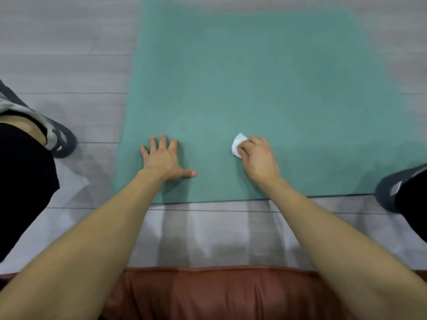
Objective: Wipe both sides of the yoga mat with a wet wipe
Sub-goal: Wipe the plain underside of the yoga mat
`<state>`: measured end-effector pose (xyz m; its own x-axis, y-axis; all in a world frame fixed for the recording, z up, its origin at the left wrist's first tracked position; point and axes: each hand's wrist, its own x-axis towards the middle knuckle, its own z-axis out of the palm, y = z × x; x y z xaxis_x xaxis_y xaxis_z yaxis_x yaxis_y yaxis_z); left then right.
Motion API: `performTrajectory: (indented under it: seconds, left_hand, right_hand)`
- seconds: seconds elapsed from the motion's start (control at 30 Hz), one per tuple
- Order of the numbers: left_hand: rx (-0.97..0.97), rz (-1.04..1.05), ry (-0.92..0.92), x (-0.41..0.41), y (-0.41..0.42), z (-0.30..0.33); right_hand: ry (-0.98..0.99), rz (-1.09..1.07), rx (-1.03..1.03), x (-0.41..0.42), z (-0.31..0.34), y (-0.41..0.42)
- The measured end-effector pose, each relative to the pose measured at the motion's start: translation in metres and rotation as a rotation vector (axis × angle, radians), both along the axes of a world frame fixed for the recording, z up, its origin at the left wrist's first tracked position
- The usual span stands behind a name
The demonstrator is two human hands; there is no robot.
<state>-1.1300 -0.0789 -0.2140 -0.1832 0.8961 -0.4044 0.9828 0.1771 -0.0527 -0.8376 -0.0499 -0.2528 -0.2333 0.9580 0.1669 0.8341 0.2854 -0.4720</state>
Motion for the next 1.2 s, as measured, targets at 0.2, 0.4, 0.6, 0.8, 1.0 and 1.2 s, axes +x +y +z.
performTrajectory:
  seconds: [0.2,0.4,0.6,0.8,1.0,1.2]
  left_hand:
    - [0.074,-0.067,0.01,0.002,-0.004,0.003]
    - [0.11,-0.609,-0.093,0.049,-0.042,0.01]
    - [0.103,-0.838,-0.052,0.057,-0.045,0.024]
    - [0.192,-0.89,0.074,0.052,-0.045,0.044]
    - [0.259,-0.708,0.198,0.011,-0.02,0.052]
    - [0.344,-0.493,0.23,-0.03,-0.016,0.031]
  right_hand:
    - [0.009,-0.06,-0.15,-0.016,0.01,-0.039]
    - [-0.128,0.141,-0.252,0.011,0.039,-0.036]
    - [-0.156,-0.015,-0.328,0.051,0.068,-0.035]
    - [-0.103,-0.013,-0.251,0.046,0.089,-0.02]
    - [-0.041,0.124,-0.072,0.033,0.087,-0.009]
    - [0.053,0.017,-0.188,0.057,0.08,0.0]
